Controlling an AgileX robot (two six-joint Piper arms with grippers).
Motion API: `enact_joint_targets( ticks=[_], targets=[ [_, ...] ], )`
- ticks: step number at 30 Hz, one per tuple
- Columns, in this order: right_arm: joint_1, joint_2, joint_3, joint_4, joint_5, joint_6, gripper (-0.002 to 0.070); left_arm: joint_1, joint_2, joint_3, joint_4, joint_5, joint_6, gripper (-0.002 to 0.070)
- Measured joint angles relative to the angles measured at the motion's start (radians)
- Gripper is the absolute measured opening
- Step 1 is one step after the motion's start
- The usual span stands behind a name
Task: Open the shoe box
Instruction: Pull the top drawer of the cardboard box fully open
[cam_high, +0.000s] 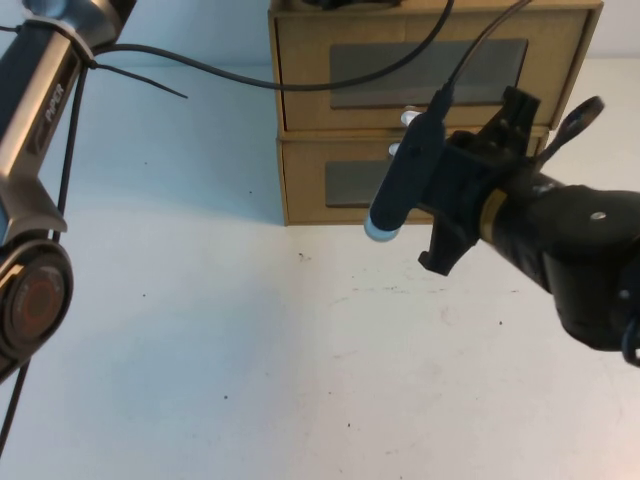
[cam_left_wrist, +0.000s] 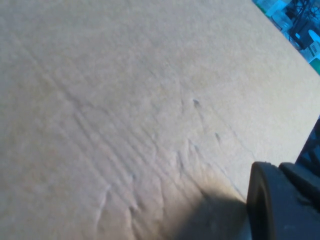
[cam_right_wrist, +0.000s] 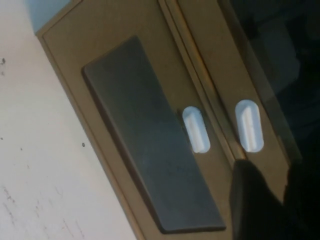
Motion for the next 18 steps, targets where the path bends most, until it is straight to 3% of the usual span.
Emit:
enact_joint_targets(
  ticks=[3, 6, 18],
  targets=[
    [0.0, 0.038, -0.011, -0.046, 0.025, 0.046, 0.0206, 0.0, -0.002, 0.0, 0.006, 0.002, -0.032, -0.0004],
    [0.0, 0.077, -0.028, -0.058, 0.077, 0.061, 0.0245, 0.0, -0.002, -0.002, 0.01, 0.005, -0.062, -0.0004],
    [-0.06, 0.13, -0.1, -0.061, 0.072, 0.067, 0.026, 0.0, -0.002, -0.009, 0.013, 0.022, -0.105, -0.0004]
  ],
)
